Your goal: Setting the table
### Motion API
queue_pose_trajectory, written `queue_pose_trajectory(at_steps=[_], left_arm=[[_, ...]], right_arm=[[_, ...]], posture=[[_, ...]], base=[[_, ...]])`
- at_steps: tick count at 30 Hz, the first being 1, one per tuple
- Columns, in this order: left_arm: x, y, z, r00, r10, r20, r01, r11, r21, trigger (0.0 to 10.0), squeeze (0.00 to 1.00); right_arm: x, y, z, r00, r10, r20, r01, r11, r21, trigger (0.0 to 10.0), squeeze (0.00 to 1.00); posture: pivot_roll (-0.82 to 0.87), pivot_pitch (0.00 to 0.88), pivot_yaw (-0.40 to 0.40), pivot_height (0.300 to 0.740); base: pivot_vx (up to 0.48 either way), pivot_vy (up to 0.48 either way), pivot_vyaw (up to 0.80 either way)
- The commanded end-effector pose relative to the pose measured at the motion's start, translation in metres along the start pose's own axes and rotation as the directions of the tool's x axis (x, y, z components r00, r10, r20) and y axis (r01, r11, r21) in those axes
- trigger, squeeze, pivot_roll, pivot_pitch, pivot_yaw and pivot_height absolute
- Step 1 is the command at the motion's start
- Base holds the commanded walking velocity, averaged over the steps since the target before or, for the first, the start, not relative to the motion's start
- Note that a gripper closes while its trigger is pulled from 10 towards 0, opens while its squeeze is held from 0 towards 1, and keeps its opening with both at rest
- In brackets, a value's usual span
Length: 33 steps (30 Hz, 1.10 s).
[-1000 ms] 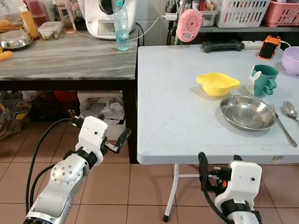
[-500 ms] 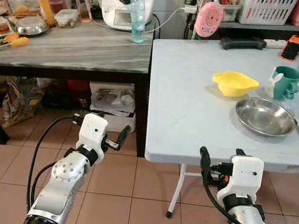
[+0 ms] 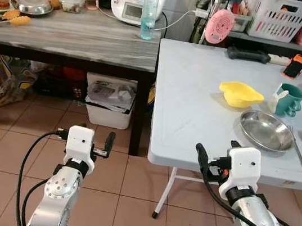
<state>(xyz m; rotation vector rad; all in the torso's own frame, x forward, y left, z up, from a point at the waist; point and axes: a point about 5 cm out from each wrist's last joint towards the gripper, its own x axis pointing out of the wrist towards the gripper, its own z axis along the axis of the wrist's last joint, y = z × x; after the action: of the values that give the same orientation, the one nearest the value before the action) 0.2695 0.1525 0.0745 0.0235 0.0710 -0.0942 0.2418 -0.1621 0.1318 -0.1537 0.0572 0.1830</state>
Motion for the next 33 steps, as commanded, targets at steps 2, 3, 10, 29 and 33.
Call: queue_pose_trajectory(at_steps=[2,3,10,29,33], left_arm=[[0.000,0.002,0.007,0.999,0.016,0.032,-0.017,1.000,0.012,10.0,0.00],[0.001,0.003,0.008,0.999,0.016,0.036,-0.017,1.000,0.020,10.0,0.00],[0.011,0.005,0.021,0.998,-0.026,0.062,0.023,0.999,0.042,10.0,0.00],[0.022,0.000,0.023,0.994,-0.102,0.041,0.100,0.994,0.050,10.0,0.00],[0.022,0.001,0.024,0.993,-0.106,0.041,0.104,0.993,0.049,10.0,0.00]], right_arm=[[0.002,0.001,-0.001,1.000,0.015,-0.016,-0.015,1.000,0.004,10.0,0.00],[0.002,0.002,-0.001,1.000,0.013,-0.013,-0.013,1.000,0.004,10.0,0.00],[-0.001,0.006,-0.005,0.999,-0.045,-0.013,0.045,0.997,0.056,10.0,0.00],[-0.007,0.007,-0.007,0.994,-0.113,-0.011,0.114,0.991,0.072,10.0,0.00],[-0.005,0.008,-0.006,0.994,-0.113,-0.005,0.113,0.991,0.072,10.0,0.00]], posture=[[-0.12,0.000,-0.063,0.740],[-0.12,0.000,-0.055,0.740],[-0.13,0.000,0.009,0.740],[-0.16,0.000,0.070,0.740],[-0.16,0.000,0.071,0.740]], base=[[0.000,0.000,0.00],[0.000,0.000,0.00],[0.000,0.000,0.00],[0.000,-0.124,0.00],[0.000,-0.334,0.00]])
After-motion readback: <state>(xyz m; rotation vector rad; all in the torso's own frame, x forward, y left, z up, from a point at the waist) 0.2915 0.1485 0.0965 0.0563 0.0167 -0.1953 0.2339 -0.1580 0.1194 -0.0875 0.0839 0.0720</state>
